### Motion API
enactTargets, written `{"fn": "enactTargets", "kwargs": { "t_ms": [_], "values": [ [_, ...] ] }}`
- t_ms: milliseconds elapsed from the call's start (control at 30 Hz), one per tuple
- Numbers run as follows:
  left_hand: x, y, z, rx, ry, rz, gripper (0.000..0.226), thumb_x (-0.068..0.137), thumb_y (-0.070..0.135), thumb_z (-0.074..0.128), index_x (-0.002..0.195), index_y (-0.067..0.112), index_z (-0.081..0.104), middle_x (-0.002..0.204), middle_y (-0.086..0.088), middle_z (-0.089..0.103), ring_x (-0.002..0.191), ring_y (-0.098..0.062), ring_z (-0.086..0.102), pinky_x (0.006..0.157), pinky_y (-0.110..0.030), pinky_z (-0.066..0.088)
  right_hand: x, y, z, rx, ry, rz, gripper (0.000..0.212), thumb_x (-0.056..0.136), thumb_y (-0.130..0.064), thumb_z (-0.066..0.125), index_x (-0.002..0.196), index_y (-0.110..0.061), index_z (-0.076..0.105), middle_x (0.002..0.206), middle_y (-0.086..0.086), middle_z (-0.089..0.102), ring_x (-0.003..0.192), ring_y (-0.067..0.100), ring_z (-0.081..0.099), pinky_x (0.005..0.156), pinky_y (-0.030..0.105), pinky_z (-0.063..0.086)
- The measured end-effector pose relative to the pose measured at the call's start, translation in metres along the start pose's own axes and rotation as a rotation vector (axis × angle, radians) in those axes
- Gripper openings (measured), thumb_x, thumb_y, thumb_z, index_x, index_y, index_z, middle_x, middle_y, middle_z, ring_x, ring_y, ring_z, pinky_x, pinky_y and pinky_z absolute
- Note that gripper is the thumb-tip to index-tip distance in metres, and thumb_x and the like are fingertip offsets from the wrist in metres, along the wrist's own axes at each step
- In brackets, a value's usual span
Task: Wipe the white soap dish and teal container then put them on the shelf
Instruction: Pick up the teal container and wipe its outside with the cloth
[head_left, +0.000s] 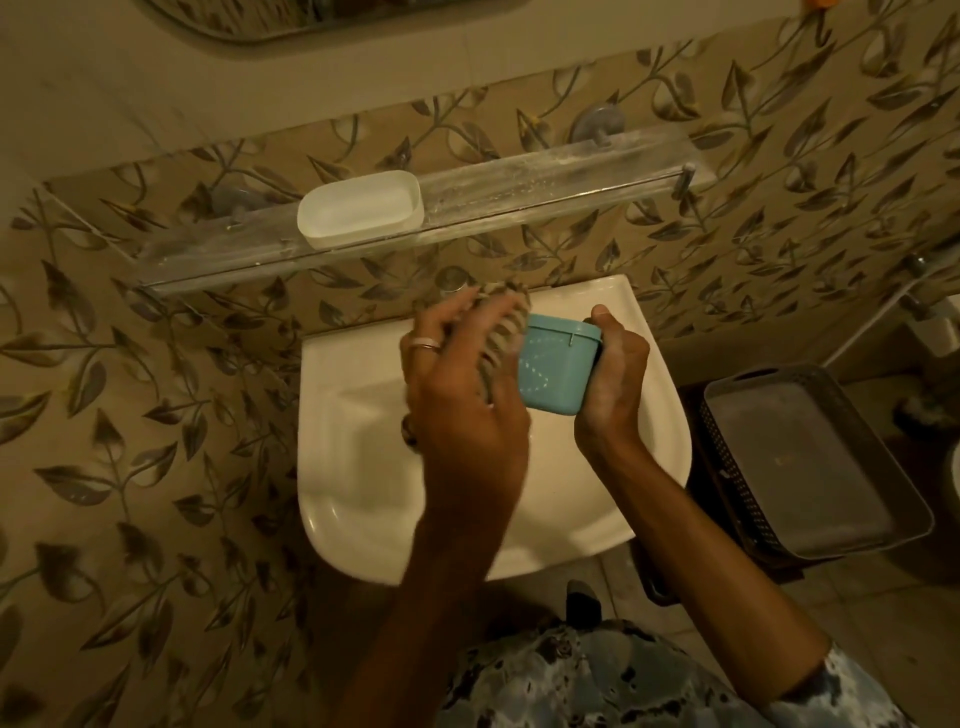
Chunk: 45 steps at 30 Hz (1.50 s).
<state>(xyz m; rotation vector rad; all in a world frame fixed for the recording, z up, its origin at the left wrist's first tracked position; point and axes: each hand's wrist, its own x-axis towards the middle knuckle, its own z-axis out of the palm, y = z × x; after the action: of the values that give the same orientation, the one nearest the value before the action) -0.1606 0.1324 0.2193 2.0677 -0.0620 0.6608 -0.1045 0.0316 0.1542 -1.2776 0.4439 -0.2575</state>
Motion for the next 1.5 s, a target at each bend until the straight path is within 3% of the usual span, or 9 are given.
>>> {"fn": "enactTargets", "kwargs": {
  "t_ms": [100, 233, 400, 567, 767, 967, 1167, 1400, 1500],
  "values": [
    [-0.023, 0.011, 0.02, 0.139, -0.065, 0.142, 0.029, 0.087, 0.016, 0.054, 0.112, 0.009, 0.066, 0.125, -0.015, 0.055, 0.118, -0.02, 0.046, 0.091, -0.033, 0.052, -0.006, 0.007, -0.006, -0.11, 0.006, -0.096, 0.037, 0.099, -0.029, 0.044, 0.068, -0.017, 0.058, 0.06, -0.005, 0.063, 0.059, 0.01, 0.063, 0.056, 0.026, 0.05],
    [-0.034, 0.009, 0.033, 0.183, -0.081, 0.204, 0.027, 0.084, 0.01, 0.061, 0.109, 0.004, 0.068, 0.12, -0.017, 0.061, 0.116, -0.019, 0.039, 0.096, -0.033, 0.043, -0.012, 0.007, -0.014, -0.076, -0.038, -0.017, 0.023, 0.1, -0.021, 0.045, 0.109, -0.003, 0.058, 0.102, 0.014, 0.066, 0.09, 0.025, 0.067, 0.079, 0.042, 0.057],
    [-0.009, -0.015, 0.016, 0.071, -0.01, 0.059, 0.027, 0.088, 0.009, 0.056, 0.113, 0.01, 0.066, 0.128, -0.016, 0.052, 0.12, -0.028, 0.047, 0.097, -0.016, 0.043, -0.006, -0.002, -0.01, -0.02, 0.084, -0.002, 0.039, 0.084, -0.044, 0.045, 0.054, -0.019, 0.048, 0.053, -0.002, 0.054, 0.057, 0.018, 0.058, 0.054, 0.029, 0.044],
    [-0.024, -0.009, 0.026, 0.086, -0.03, 0.067, 0.026, 0.089, 0.014, 0.055, 0.112, 0.012, 0.066, 0.13, -0.013, 0.051, 0.121, -0.025, 0.045, 0.096, -0.02, 0.046, -0.003, 0.005, -0.011, -0.01, 0.132, 0.02, 0.044, 0.099, -0.03, 0.044, 0.06, -0.011, 0.049, 0.064, 0.012, 0.054, 0.065, 0.028, 0.057, 0.062, 0.035, 0.045],
    [-0.044, -0.002, 0.03, 0.176, -0.139, 0.311, 0.029, 0.09, 0.017, 0.048, 0.107, 0.011, 0.07, 0.122, -0.015, 0.06, 0.116, -0.023, 0.041, 0.091, -0.041, 0.052, -0.009, 0.006, -0.016, -0.053, 0.118, -0.023, 0.039, 0.102, -0.025, 0.042, 0.068, -0.009, 0.054, 0.062, 0.003, 0.063, 0.066, 0.008, 0.065, 0.064, 0.022, 0.052],
    [-0.019, -0.02, 0.016, 0.039, 0.003, 0.029, 0.025, 0.089, -0.001, 0.055, 0.109, 0.006, 0.068, 0.126, -0.016, 0.055, 0.116, -0.028, 0.053, 0.095, -0.026, 0.05, -0.003, 0.001, -0.01, 0.014, 0.146, 0.036, 0.037, 0.083, -0.042, 0.046, 0.057, -0.016, 0.047, 0.059, 0.005, 0.053, 0.064, 0.025, 0.057, 0.059, 0.033, 0.043],
    [-0.044, 0.001, 0.033, 0.156, -0.133, 0.241, 0.029, 0.087, 0.017, 0.051, 0.112, 0.016, 0.067, 0.128, -0.006, 0.054, 0.119, -0.023, 0.041, 0.092, -0.033, 0.048, -0.004, 0.006, -0.013, -0.082, 0.147, -0.098, 0.049, 0.102, -0.022, 0.04, 0.054, -0.014, 0.044, 0.041, -0.011, 0.054, 0.041, -0.001, 0.055, 0.045, 0.012, 0.044],
    [-0.007, -0.019, 0.013, 0.078, -0.047, -0.001, 0.027, 0.089, 0.007, 0.053, 0.112, 0.007, 0.066, 0.128, -0.017, 0.052, 0.117, -0.031, 0.049, 0.093, -0.008, 0.042, -0.003, 0.004, -0.013, -0.087, 0.165, -0.064, 0.043, 0.098, -0.028, 0.044, 0.057, -0.015, 0.047, 0.052, -0.006, 0.053, 0.059, 0.017, 0.059, 0.051, 0.026, 0.042],
    [-0.019, -0.007, 0.022, 0.117, -0.076, 0.042, 0.026, 0.089, 0.01, 0.052, 0.111, 0.011, 0.067, 0.127, -0.014, 0.054, 0.118, -0.028, 0.048, 0.093, -0.018, 0.045, -0.004, 0.004, -0.012, -0.103, 0.175, -0.07, 0.045, 0.1, -0.026, 0.043, 0.058, -0.012, 0.047, 0.053, -0.002, 0.054, 0.054, 0.012, 0.058, 0.048, 0.023, 0.042]
  ]
}}
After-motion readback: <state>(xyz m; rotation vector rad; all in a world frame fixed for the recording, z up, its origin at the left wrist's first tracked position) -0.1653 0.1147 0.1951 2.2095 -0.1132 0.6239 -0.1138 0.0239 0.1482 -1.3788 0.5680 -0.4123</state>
